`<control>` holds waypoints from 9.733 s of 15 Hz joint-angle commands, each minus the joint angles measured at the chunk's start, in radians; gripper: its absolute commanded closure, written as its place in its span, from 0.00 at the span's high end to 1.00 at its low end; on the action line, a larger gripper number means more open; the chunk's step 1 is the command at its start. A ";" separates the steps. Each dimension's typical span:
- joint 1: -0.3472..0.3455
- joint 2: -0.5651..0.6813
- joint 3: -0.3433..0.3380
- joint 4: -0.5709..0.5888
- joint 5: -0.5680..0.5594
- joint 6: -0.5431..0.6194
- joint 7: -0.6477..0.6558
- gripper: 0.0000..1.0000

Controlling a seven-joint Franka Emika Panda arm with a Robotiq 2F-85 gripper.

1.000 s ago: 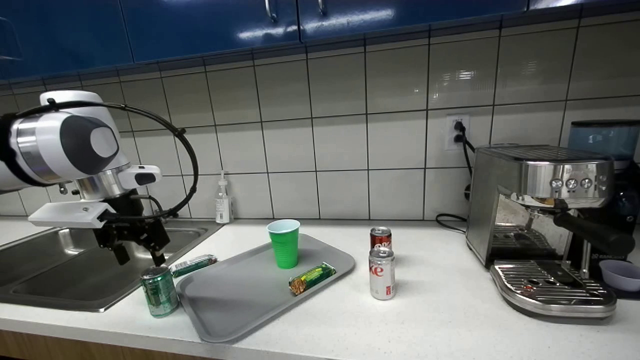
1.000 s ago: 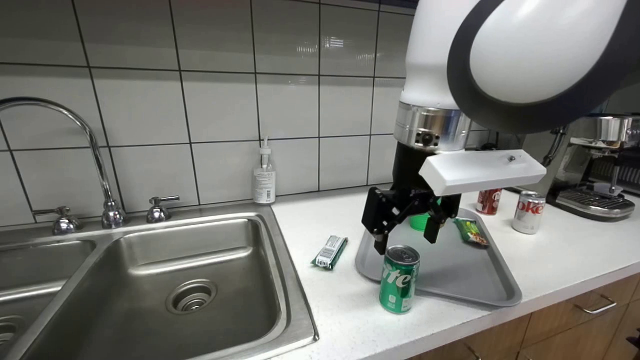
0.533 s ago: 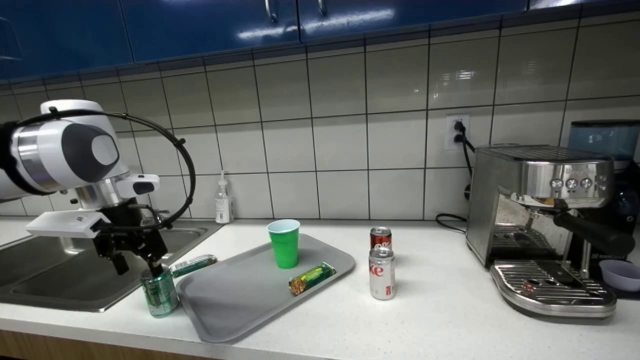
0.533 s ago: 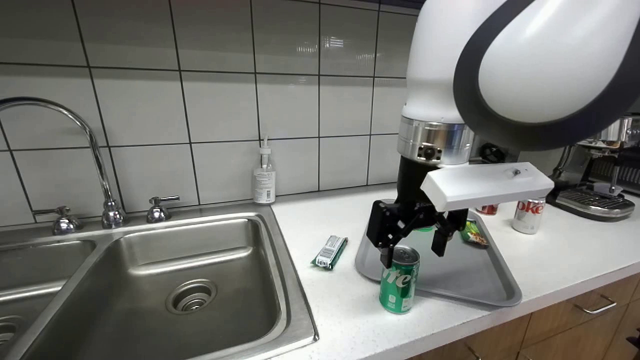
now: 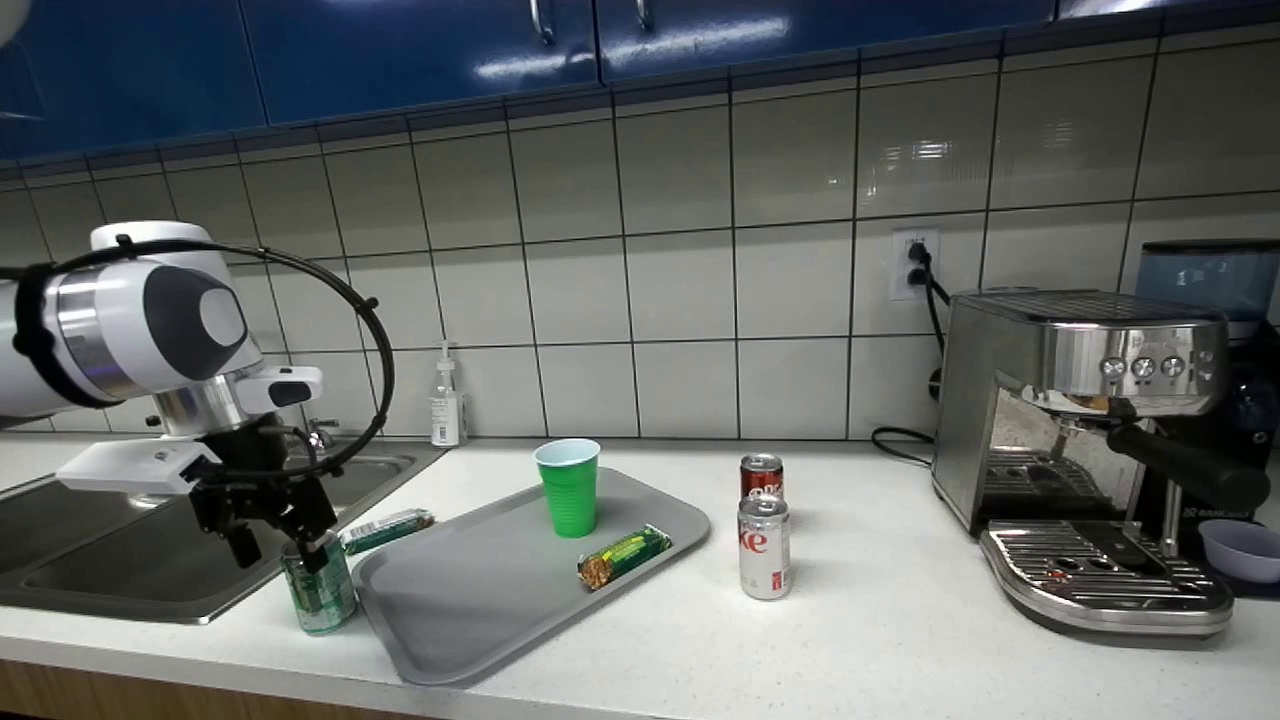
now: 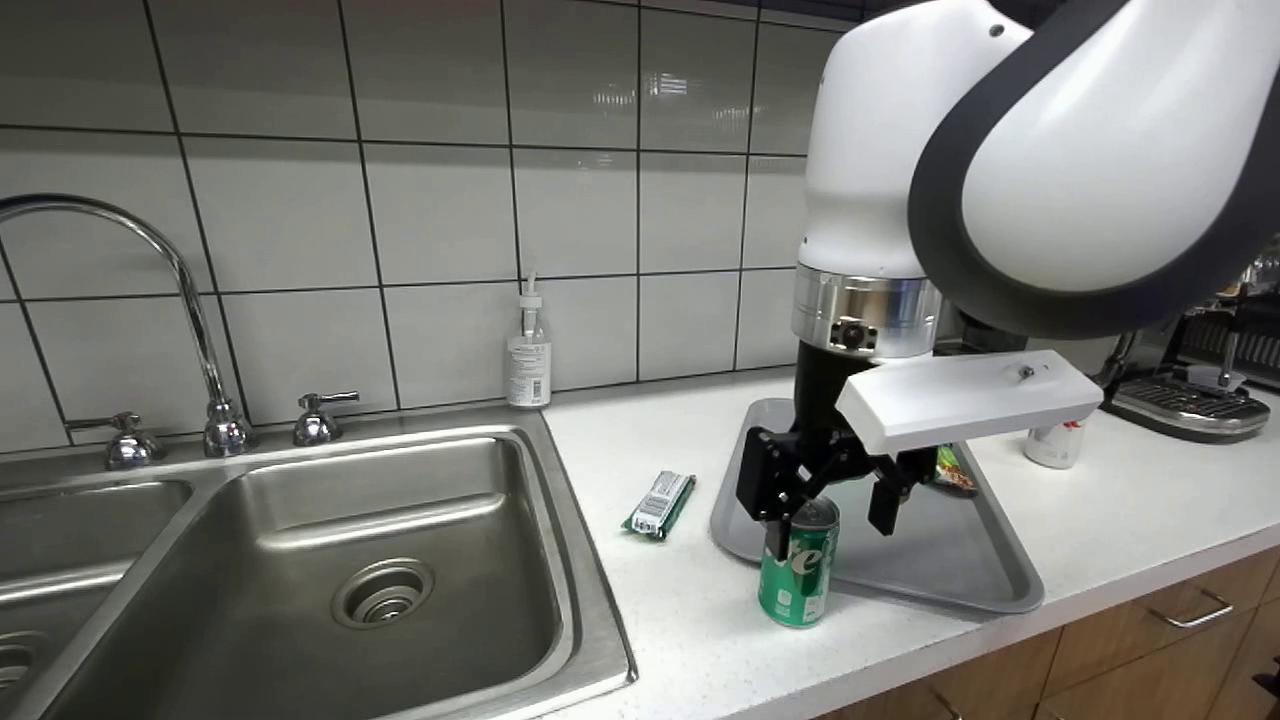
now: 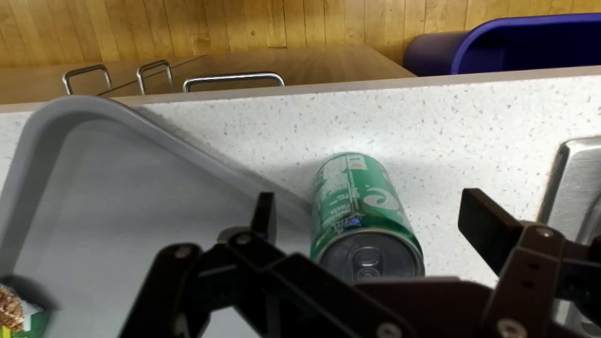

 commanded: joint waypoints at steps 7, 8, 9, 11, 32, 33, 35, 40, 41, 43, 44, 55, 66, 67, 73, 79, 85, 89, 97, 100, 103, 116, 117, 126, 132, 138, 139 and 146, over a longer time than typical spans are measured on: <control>0.003 0.077 -0.029 0.071 -0.089 0.016 0.077 1.00; 0.004 0.084 -0.032 0.078 -0.095 0.017 0.081 1.00; 0.004 0.090 -0.035 0.084 -0.098 0.018 0.084 1.00; 0.007 0.102 -0.039 0.095 -0.105 0.019 0.088 1.00; 0.017 0.060 -0.023 0.116 -0.081 0.041 0.047 0.38; 0.014 0.054 -0.026 0.117 -0.081 0.041 0.043 0.38; 0.007 0.040 -0.032 0.117 -0.076 0.041 0.031 0.38; -0.014 0.006 -0.057 0.114 -0.073 0.043 0.003 0.38; -0.020 0.001 -0.065 0.113 -0.072 0.044 -0.006 0.38; -0.033 -0.005 -0.082 0.110 -0.063 0.046 -0.028 0.38; -0.040 -0.008 -0.092 0.108 -0.059 0.047 -0.039 0.38; -0.107 -0.010 -0.188 0.092 0.057 0.052 -0.234 0.38; -0.170 0.012 -0.238 0.084 0.188 0.047 -0.450 0.38; -0.174 0.016 -0.242 0.084 0.193 0.047 -0.464 0.38; -0.194 0.039 -0.258 0.083 0.191 0.043 -0.502 0.38; -0.201 0.056 -0.269 0.079 0.183 0.041 -0.515 0.38; -0.202 0.058 -0.275 0.074 0.178 0.040 -0.513 0.38; -0.201 0.051 -0.278 0.069 0.178 0.038 -0.512 0.95; -0.195 -0.005 -0.264 0.052 0.200 0.034 -0.522 1.00; -0.188 -0.037 -0.257 0.049 0.199 0.030 -0.516 1.00; -0.177 -0.057 -0.245 0.053 0.180 0.014 -0.486 1.00; -0.091 -0.038 -0.137 0.091 0.075 0.009 -0.209 1.00; -0.086 -0.034 -0.131 0.095 0.054 0.010 -0.176 1.00; -0.026 0.025 -0.101 0.166 -0.139 -0.011 0.137 1.00; 0.014 0.096 -0.107 0.228 -0.171 -0.025 0.227 1.00; 0.072 0.199 -0.119 0.323 -0.217 -0.038 0.353 1.00; 0.082 0.218 -0.122 0.341 -0.223 -0.041 0.368 1.00; 0.138 0.348 -0.152 0.478 -0.221 -0.070 0.425 1.00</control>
